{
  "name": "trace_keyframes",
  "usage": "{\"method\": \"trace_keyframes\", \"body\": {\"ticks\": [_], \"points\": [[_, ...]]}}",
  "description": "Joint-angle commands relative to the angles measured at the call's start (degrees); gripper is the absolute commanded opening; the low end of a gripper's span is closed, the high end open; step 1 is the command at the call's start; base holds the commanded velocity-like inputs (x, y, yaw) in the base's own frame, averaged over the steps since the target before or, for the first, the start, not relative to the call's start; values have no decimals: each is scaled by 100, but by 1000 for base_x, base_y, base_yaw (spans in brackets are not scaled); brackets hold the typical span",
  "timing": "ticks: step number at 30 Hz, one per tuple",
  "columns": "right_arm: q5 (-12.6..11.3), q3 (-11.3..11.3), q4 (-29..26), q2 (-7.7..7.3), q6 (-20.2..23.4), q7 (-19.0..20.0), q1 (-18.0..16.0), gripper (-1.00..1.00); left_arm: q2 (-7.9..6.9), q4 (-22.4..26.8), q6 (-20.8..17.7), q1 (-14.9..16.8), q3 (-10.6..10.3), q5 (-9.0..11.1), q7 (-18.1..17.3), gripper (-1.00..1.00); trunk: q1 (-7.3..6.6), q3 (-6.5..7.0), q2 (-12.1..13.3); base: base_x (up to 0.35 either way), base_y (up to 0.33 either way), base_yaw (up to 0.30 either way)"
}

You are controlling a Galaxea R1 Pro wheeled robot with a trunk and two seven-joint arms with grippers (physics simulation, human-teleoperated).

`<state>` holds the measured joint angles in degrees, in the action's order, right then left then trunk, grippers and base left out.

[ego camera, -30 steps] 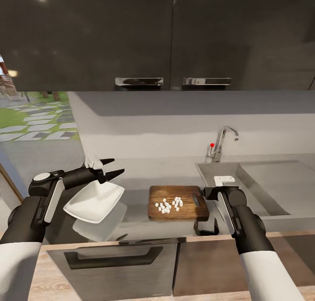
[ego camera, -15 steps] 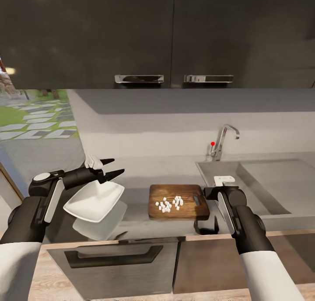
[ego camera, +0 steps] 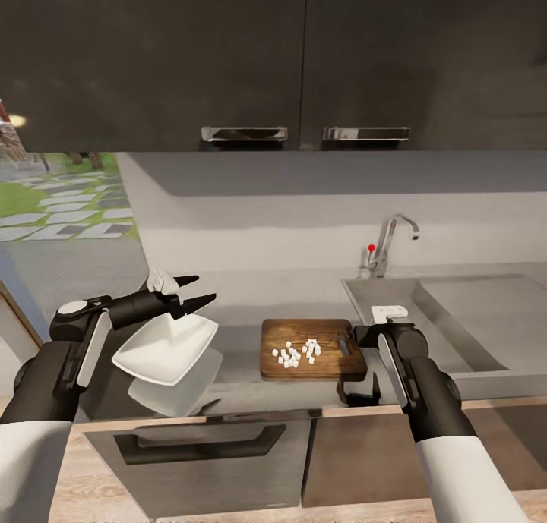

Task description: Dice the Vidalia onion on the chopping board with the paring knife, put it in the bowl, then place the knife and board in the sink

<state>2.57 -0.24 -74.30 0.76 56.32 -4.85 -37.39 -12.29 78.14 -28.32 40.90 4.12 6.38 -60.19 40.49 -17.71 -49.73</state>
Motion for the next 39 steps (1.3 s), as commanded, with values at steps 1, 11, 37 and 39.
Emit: {"method": "trace_keyframes", "body": {"ticks": [1,11,37,39], "points": [[24,-2,-5,3,27,1,-5,100,-2,0,-51,5,1,30,-10,100,1,-16,-6,0,0,0],[23,-3,-6,3,28,1,-5,100,-2,-7,-51,5,1,30,-8,100,1,-100,-6,0,27,0],[20,-2,-5,3,25,1,-5,100,-2,-9,-42,6,1,30,-6,100,1,-189,-6,17,-1,0],[22,-2,-6,3,26,1,-5,100,-2,-9,-42,6,1,30,-8,100,1,-201,-6,0,0,0]]}}
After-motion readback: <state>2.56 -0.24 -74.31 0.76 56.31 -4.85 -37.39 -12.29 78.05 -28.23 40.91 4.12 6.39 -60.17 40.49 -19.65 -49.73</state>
